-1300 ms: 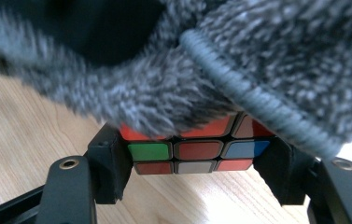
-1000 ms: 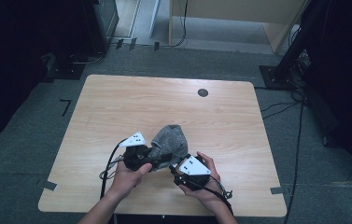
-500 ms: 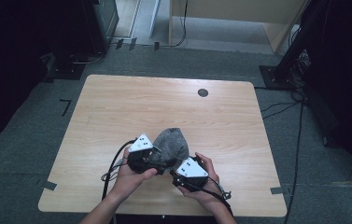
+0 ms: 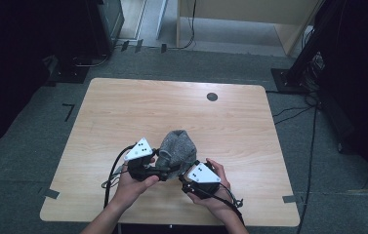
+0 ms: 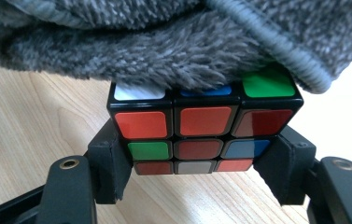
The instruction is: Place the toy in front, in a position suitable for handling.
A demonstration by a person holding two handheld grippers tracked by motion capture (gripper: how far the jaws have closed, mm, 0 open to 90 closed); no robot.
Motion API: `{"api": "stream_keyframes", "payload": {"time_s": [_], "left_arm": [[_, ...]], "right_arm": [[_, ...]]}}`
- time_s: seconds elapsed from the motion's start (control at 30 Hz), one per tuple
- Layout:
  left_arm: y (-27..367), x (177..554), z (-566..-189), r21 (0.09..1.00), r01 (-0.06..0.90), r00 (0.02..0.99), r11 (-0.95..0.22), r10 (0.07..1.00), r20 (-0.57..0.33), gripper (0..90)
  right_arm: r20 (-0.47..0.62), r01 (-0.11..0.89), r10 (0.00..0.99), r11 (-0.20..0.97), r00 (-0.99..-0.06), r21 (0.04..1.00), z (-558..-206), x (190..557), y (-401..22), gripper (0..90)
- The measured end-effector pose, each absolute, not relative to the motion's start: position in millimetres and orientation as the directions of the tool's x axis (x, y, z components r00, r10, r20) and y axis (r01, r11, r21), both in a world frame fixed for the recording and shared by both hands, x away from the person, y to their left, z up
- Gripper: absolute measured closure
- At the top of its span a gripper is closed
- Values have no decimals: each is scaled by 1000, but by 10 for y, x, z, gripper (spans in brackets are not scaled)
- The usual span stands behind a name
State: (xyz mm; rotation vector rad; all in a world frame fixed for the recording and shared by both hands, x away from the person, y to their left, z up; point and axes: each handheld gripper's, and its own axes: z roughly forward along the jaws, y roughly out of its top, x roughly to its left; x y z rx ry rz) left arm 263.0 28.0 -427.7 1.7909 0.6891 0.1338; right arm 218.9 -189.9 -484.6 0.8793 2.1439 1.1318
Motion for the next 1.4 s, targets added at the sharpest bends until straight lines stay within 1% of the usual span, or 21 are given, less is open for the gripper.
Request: {"api": "stream_keyframes", "payload": {"time_s": [0.03,0.1,0.27,0.3,0.33,0.37,0.5,0.57,0.6,0.63,0.67,0.7,0.73,0.8,0.83,0.93,0.97,1.13,1.2,1.3,1.4], "left_arm": [[346,2628,-4237,918,377,826,-123,493,-273,407],[364,2620,-4221,921,372,827,-117,493,-271,431],[224,2557,-4275,909,339,853,-243,487,-188,628],[157,2523,-4301,905,308,849,-294,514,-123,649],[157,2523,-4301,905,308,849,-294,514,-123,662],[143,2516,-4306,900,294,834,-322,546,-77,670],[241,2586,-4298,896,339,793,-287,600,-108,703],[270,2596,-4290,896,347,802,-276,583,-131,732],[270,2596,-4290,896,347,802,-276,583,-131,738],[220,2531,-4275,906,307,848,-293,516,-120,737],[160,2486,-4274,905,279,866,-322,491,-93,732],[160,2486,-4274,905,279,866,-322,491,-93,719],[84,2443,-4291,904,250,862,-347,506,-44,703],[93,2471,-4305,902,268,852,-337,521,-59,679],[179,2558,-4341,900,317,830,-300,547,-110,674],[259,2597,-4344,900,338,810,-276,572,-129,699],[259,2568,-4313,908,324,826,-266,548,-134,706],[132,2473,-4297,912,256,850,-320,524,-55,702],[233,2592,-4345,903,333,829,-272,541,-142,692],[302,2640,-4364,894,374,812,-245,552,-189,684],[219,2557,-4343,904,323,834,-281,536,-132,691]], "right_arm": [[-174,287,756,435,-631,853,-4848,2194,-1899,346],[-173,288,757,435,-630,854,-4848,2194,-1900,345],[-155,299,764,419,-627,857,-4844,2190,-1891,346],[-164,296,761,428,-627,854,-4846,2190,-1888,346],[-164,296,761,428,-627,854,-4846,2190,-1888,346],[-172,301,761,439,-625,847,-4856,2192,-1882,346],[-173,305,765,438,-621,845,-4852,2195,-1879,346],[-170,307,766,436,-619,846,-4856,2200,-1881,346],[-170,307,766,436,-619,846,-4856,2200,-1881,346],[-161,312,770,428,-617,848,-4859,2201,-1876,346],[-157,312,772,423,-616,851,-4856,2200,-1874,346],[-157,312,772,423,-616,851,-4856,2200,-1874,346],[-158,307,769,423,-619,853,-4842,2196,-1872,346],[-168,303,769,430,-617,851,-4839,2195,-1876,346],[-164,314,777,424,-608,849,-4836,2190,-1882,346],[-160,317,777,423,-609,849,-4841,2190,-1881,346],[-157,313,775,419,-612,852,-4840,2191,-1878,346],[-170,296,765,430,-621,853,-4821,2173,-1845,346],[-178,297,766,437,-617,849,-4818,2176,-1861,346],[-169,305,768,432,-618,848,-4831,2191,-1862,346],[-147,318,772,417,-619,852,-4842,2191,-1848,346]]}}
